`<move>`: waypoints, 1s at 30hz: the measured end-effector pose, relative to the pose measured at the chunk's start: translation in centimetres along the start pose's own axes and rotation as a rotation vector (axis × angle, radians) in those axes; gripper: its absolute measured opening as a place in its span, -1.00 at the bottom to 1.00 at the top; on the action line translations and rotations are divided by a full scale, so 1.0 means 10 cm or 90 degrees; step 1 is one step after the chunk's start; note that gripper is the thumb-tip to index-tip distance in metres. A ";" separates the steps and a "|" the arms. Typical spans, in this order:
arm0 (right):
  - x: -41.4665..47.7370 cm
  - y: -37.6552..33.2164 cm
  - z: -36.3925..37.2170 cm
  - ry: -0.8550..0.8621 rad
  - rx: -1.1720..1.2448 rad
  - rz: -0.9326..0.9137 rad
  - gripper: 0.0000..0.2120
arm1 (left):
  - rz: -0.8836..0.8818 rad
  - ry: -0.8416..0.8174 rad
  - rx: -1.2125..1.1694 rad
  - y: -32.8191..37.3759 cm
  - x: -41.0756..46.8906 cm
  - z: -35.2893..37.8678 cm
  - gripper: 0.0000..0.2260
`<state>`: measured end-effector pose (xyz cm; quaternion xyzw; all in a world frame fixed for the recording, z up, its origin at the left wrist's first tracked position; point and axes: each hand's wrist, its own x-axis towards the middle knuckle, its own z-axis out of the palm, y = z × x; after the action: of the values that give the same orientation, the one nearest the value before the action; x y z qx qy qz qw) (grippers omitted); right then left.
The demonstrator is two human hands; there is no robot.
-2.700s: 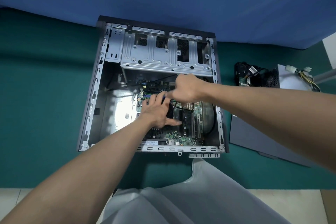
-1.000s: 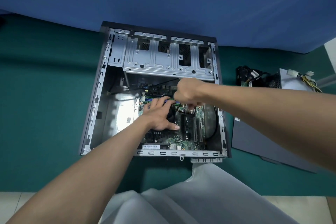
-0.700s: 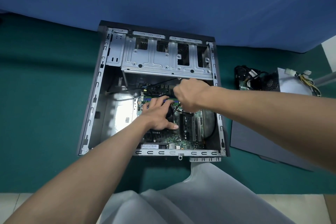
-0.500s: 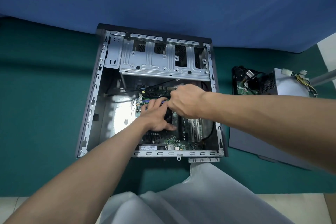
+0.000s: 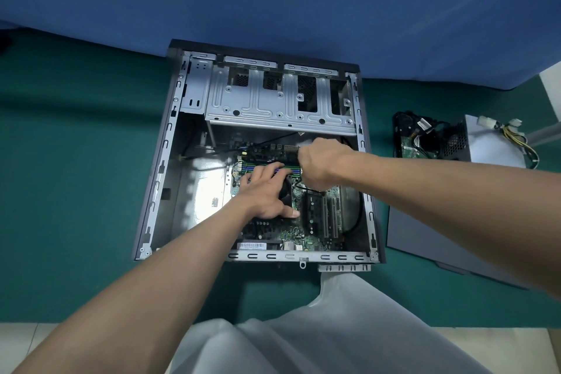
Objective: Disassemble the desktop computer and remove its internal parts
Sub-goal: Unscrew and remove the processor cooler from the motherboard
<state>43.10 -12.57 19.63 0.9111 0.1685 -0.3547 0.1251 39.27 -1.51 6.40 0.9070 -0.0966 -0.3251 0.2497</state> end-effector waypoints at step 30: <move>0.00 0.04 0.00 0.143 -0.448 -0.351 -0.77 | -0.014 -0.004 -0.003 0.03 -0.03 -0.02 -0.09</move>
<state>43.28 -12.93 19.65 0.7673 0.5273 -0.1952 0.3085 39.16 -1.60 6.80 0.9064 -0.0867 -0.3308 0.2478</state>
